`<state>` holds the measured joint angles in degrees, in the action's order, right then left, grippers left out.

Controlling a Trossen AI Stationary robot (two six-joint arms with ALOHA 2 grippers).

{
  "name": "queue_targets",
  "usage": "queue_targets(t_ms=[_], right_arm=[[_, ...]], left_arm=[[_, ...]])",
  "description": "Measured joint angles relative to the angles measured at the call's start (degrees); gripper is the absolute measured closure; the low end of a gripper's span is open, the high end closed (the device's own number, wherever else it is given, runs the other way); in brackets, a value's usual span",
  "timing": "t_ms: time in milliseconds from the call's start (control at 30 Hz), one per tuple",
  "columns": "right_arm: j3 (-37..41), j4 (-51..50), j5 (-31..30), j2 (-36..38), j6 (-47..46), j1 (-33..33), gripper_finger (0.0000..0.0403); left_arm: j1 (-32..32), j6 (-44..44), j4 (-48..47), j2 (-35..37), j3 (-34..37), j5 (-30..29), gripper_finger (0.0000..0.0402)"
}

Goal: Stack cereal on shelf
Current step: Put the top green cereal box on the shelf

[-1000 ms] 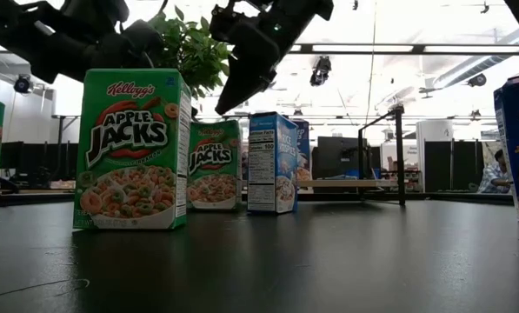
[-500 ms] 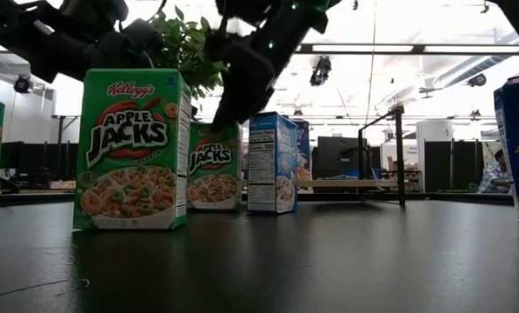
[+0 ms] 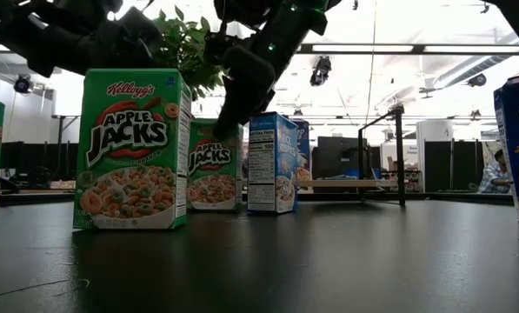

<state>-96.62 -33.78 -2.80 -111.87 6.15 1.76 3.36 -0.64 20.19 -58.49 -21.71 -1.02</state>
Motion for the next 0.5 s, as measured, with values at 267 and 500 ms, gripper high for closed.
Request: queue_targets(t_ms=[267, 500], right_arm=[[-2.1, -1.3, 0.3, 0.2, 1.9, 0.0, 0.0271], [-12.9, -12.7, 0.0, 1.7, 8.2, 1.5, 0.0272]], left_arm=[[0.0, -0.9, -1.3, 4.9, 0.0, 0.0, 0.0171], [0.0, -2.7, -2.4, 10.2, 0.0, 0.0, 0.0171]])
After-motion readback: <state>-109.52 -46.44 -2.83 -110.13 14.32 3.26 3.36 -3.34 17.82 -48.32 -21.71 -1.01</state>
